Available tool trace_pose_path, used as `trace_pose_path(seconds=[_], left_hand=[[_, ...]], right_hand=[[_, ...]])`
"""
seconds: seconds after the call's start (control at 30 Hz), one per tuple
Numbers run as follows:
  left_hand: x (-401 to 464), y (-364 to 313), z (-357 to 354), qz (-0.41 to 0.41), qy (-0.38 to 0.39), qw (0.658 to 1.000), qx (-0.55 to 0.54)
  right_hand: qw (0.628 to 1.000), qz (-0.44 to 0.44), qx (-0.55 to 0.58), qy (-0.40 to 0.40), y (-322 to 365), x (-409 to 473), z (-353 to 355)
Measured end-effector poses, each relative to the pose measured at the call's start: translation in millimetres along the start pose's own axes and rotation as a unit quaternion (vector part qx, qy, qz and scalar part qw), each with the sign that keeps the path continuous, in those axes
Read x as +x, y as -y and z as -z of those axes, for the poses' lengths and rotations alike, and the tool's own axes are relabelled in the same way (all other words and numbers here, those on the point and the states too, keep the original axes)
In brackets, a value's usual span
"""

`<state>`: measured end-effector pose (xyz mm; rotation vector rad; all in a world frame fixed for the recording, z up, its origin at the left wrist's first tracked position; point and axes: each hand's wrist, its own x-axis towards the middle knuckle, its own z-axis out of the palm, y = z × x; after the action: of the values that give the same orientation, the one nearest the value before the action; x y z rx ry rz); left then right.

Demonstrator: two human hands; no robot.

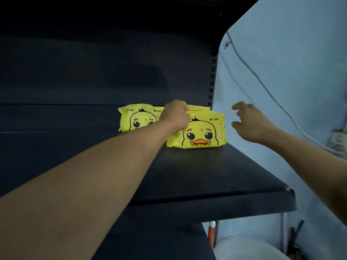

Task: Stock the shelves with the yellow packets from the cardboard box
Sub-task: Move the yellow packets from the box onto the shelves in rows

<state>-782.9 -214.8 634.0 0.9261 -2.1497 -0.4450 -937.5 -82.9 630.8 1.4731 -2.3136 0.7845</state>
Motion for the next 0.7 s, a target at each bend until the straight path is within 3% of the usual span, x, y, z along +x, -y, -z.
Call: trace_pose_path(seconds=[0.17,0.37,0.7], left_hand=[[1,9,16,-0.032,-0.033,0.998,0.051],[-16,29,57,-0.045,-0.015,0.994,0.101],[-93,77,159,-0.010,-0.005,0.988,0.155]], right_hand=[[1.000,0.006,0.005,-0.002,13,-4,2],[0.999,0.025,0.022,0.006,47,-15,4],[0.993,0.104,0.026,0.044,165,-66,0]])
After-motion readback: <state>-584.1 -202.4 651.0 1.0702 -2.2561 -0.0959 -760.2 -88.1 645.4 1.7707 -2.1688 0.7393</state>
